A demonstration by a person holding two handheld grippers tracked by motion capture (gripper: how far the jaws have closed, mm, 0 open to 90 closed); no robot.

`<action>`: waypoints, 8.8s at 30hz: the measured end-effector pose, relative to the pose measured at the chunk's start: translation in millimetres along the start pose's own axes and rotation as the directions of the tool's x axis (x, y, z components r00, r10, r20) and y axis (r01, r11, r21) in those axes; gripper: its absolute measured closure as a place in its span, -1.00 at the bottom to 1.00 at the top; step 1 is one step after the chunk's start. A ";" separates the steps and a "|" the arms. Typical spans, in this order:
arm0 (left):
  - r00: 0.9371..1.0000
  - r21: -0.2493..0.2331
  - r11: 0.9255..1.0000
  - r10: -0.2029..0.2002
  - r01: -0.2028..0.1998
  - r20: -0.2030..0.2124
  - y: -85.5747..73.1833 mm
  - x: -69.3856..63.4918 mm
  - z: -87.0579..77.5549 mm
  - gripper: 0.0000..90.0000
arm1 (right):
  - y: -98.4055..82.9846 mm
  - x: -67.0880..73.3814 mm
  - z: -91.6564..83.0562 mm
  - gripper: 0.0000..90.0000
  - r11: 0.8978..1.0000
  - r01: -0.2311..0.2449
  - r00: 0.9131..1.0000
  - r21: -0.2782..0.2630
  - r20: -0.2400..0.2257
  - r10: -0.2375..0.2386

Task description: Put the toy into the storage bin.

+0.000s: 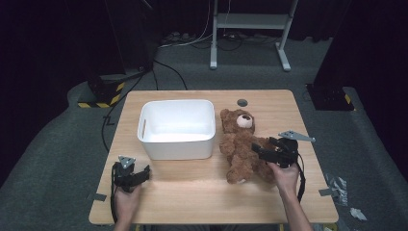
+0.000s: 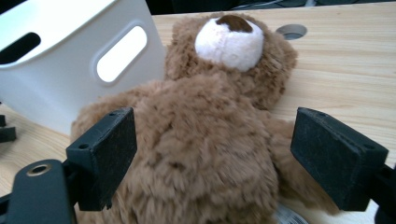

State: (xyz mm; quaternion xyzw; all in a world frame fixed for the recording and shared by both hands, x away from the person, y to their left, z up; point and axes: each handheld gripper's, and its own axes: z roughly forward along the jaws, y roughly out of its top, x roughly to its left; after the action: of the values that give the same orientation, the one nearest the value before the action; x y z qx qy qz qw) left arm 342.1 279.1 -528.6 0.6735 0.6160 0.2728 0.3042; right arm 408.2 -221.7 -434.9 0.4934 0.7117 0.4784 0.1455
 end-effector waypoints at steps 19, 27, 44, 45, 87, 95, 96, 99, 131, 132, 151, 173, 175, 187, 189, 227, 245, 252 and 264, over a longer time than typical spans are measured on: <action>1.000 0.003 1.000 0.010 -0.010 0.001 0.3 0.8 -0.1 -0.44 | 21.7 4.7 31.0 -0.68 0.998 0.019 0.999 0.062 0.028 -0.021; 1.000 0.002 1.000 0.001 -0.001 0.000 0.1 0.0 0.0 -0.44 | 30.8 5.4 44.8 -0.67 0.995 0.024 0.998 0.093 0.048 -0.028; 1.000 0.002 1.000 0.002 -0.002 -0.001 0.2 -0.1 0.0 -0.44 | 40.1 5.1 63.4 -0.67 0.989 0.038 0.997 0.146 0.056 -0.046; 1.000 0.001 1.000 0.002 -0.002 -0.001 0.2 -0.1 0.0 -0.44 | 40.4 4.8 64.6 -0.67 0.990 0.037 0.997 0.139 0.059 -0.046; 1.000 0.000 1.000 0.002 -0.002 0.000 0.1 0.0 0.0 -0.44 | 27.2 -16.4 116.6 -0.24 0.916 -0.069 0.997 0.394 -0.003 0.077; 1.000 0.001 1.000 0.003 -0.003 -0.001 0.1 0.0 0.0 -0.44 | 27.3 -13.8 113.5 0.20 0.924 0.006 1.000 0.383 -0.008 -0.003; 1.000 0.001 1.000 0.002 -0.002 0.000 0.1 0.0 0.1 -0.44 | 27.4 -11.5 113.1 0.25 0.924 0.023 1.000 0.381 -0.004 -0.023; 1.000 0.001 1.000 0.005 -0.005 0.000 0.1 0.2 0.0 -0.44 | 28.0 -7.9 111.4 0.35 0.923 0.060 0.998 0.380 -0.009 -0.061; 1.000 0.001 1.000 0.000 0.000 0.001 0.1 0.1 0.0 -0.44 | 27.1 -4.6 30.3 0.61 0.993 0.075 0.987 0.094 -0.148 -0.061; 1.000 0.001 1.000 0.000 0.000 0.000 0.1 0.0 0.0 -0.44 | 26.9 -5.1 28.4 0.61 0.994 0.063 0.987 0.092 -0.154 -0.049; 1.000 0.002 1.000 0.005 -0.005 0.001 0.4 0.0 0.2 -0.45 | 30.0 -9.8 -8.9 0.61 0.999 0.040 0.978 -0.012 -0.202 -0.042; 1.000 -0.001 1.000 0.003 -0.003 0.002 0.4 -0.4 0.5 -0.45 | 48.9 8.7 -23.6 0.60 0.995 0.081 0.970 -0.056 -0.225 -0.092; 1.000 -0.002 1.000 0.003 -0.003 0.003 0.4 -0.4 0.5 -0.45 | 50.9 11.3 -24.3 0.60 0.995 0.079 0.970 -0.058 -0.226 -0.090; 1.000 -0.002 1.000 0.003 -0.003 0.003 0.4 -0.4 0.5 -0.45 | 60.2 20.1 -29.3 0.60 0.993 0.091 0.962 -0.072 -0.252 -0.107; 1.000 -0.002 1.000 0.003 -0.003 0.003 0.4 -0.4 0.5 -0.45 | 61.9 22.0 -28.9 0.60 0.991 0.105 0.961 -0.078 -0.250 -0.121; 1.000 0.001 1.000 0.017 -0.017 0.009 0.6 -0.2 0.5 -0.45 | 106.9 63.4 -25.7 0.58 0.980 0.143 0.934 -0.138 -0.308 -0.180; 1.000 0.001 1.000 0.017 -0.017 0.010 0.6 -0.3 0.4 -0.45 | 123.9 82.0 -16.8 0.58 0.975 0.166 0.922 -0.145 -0.328 -0.206; 1.000 0.002 1.000 0.017 -0.018 0.011 0.6 -0.2 0.4 -0.45 | 131.0 88.6 -13.3 0.58 0.975 0.185 0.929 -0.121 -0.304 -0.214; 1.000 0.007 1.000 0.023 -0.023 0.009 0.7 0.1 0.0 -0.45 | 140.3 98.1 -4.1 0.58 0.974 0.205 0.931 -0.099 -0.287 -0.225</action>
State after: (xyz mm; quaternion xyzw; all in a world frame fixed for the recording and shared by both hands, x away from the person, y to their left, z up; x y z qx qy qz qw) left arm 342.6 279.1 -528.1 0.6830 0.6077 0.2711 0.3013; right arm 438.2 -133.7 -291.1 0.3303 0.7586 0.5516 0.1053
